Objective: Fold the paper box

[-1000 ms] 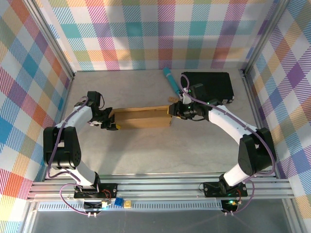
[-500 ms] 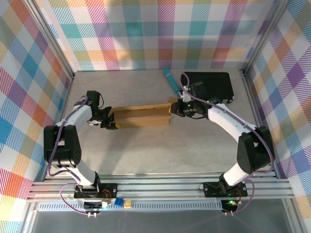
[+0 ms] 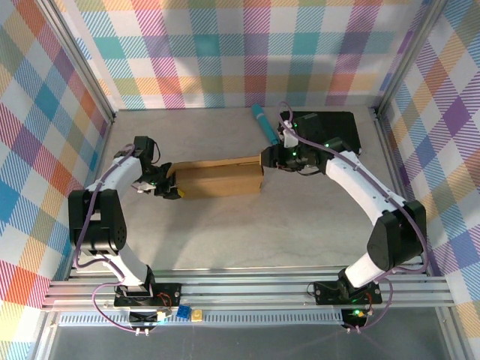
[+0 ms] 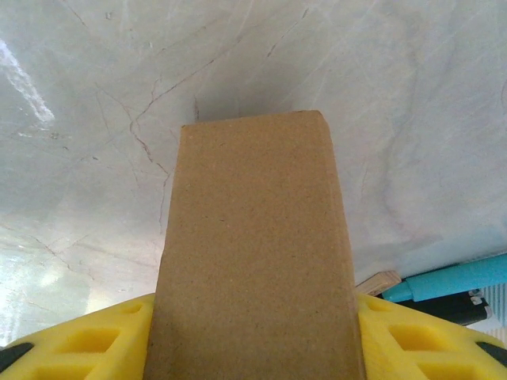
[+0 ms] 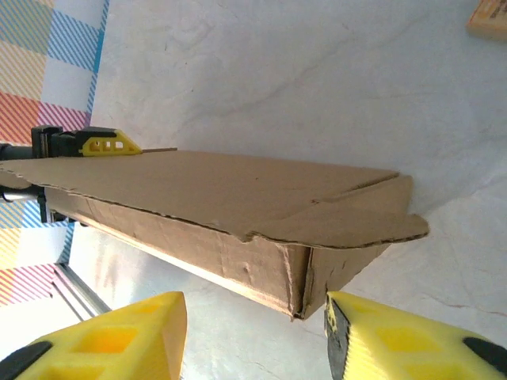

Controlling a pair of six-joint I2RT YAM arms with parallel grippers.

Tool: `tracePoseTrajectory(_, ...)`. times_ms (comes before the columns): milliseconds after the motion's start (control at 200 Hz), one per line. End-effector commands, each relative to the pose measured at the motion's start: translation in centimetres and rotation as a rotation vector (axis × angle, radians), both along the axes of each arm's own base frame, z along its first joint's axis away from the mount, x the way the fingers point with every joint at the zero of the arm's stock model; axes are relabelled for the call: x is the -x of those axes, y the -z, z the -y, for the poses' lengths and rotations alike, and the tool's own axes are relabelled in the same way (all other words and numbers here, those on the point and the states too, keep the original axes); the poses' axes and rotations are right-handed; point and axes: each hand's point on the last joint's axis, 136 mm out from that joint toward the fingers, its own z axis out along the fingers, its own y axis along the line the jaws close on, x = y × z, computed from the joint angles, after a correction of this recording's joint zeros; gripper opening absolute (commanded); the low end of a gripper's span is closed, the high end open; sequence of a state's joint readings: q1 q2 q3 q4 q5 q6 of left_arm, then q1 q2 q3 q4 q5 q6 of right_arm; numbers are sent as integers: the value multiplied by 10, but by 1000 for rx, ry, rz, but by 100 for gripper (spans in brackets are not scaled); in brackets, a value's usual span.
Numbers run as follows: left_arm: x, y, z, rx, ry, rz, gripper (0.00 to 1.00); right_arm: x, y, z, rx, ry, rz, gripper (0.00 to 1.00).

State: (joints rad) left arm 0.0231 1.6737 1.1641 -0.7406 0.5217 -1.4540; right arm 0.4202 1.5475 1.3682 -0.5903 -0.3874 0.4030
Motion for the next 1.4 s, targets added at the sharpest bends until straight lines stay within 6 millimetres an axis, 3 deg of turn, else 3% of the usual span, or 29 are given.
tracePoseTrajectory(0, 13, 10, -18, -80, -32, -90, 26, 0, -21, 13, 83, -47, 94, 47)
tracePoseTrajectory(130, 12, 10, -20, -82, -27, -92, 26, -9, -17, 24, 222, -110, 143, 46)
tracePoseTrajectory(340, 8, 10, -24, -92, -17, -88, 26, -19, -10, 32, 386, -260, 249, 52)
tracePoseTrajectory(585, 3, 11, -25, -92, -15, -83, 26, -26, -8, 13, 361, -385, 271, 58)
tracePoseTrajectory(710, 1, 11, -25, -93, -7, -81, 26, -18, 0, -3, 369, -442, 246, 58)
tracePoseTrajectory(900, -1, 11, -25, -94, -2, -76, 26, -23, 10, -4, 412, -444, 234, 57)
tracePoseTrajectory(1225, -5, 13, -25, -93, 2, -76, 25, -24, 14, -7, 448, -437, 210, 35)
tracePoseTrajectory(1395, -5, 15, -25, -93, 5, -78, 25, -24, 6, -4, 461, -407, 216, 27)
